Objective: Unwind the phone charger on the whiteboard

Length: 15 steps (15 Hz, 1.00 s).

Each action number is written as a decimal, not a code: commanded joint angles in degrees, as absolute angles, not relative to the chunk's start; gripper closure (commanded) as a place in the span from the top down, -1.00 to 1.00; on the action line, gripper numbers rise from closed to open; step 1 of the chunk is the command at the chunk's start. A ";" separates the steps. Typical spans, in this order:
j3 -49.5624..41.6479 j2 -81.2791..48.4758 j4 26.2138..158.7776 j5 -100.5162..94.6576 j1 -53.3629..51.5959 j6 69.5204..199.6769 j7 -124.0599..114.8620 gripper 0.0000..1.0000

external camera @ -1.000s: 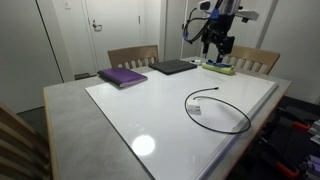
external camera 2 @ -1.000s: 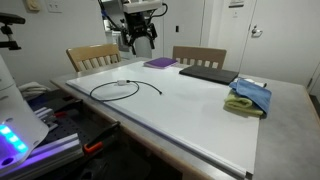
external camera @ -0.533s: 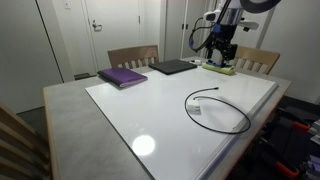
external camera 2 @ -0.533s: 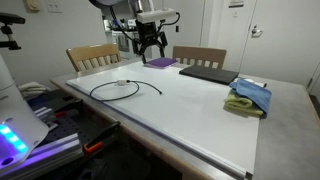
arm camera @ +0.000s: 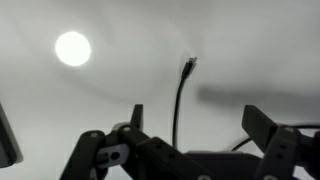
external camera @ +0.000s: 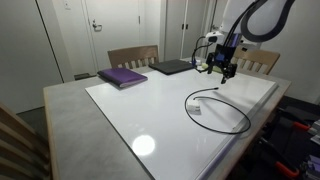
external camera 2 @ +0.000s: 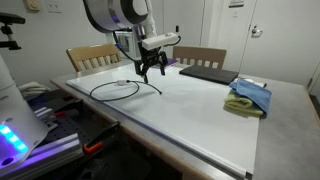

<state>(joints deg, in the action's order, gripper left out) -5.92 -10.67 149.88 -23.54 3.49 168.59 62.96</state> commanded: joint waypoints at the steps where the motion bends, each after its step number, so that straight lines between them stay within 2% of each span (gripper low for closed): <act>1: -6.24 -16.79 149.50 -26.75 5.25 174.63 65.05 1.00; 15: -7.27 -24.46 144.96 -26.57 6.79 174.77 64.25 1.00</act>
<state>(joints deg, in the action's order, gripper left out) -6.67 -21.26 147.39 -25.67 6.57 174.11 64.21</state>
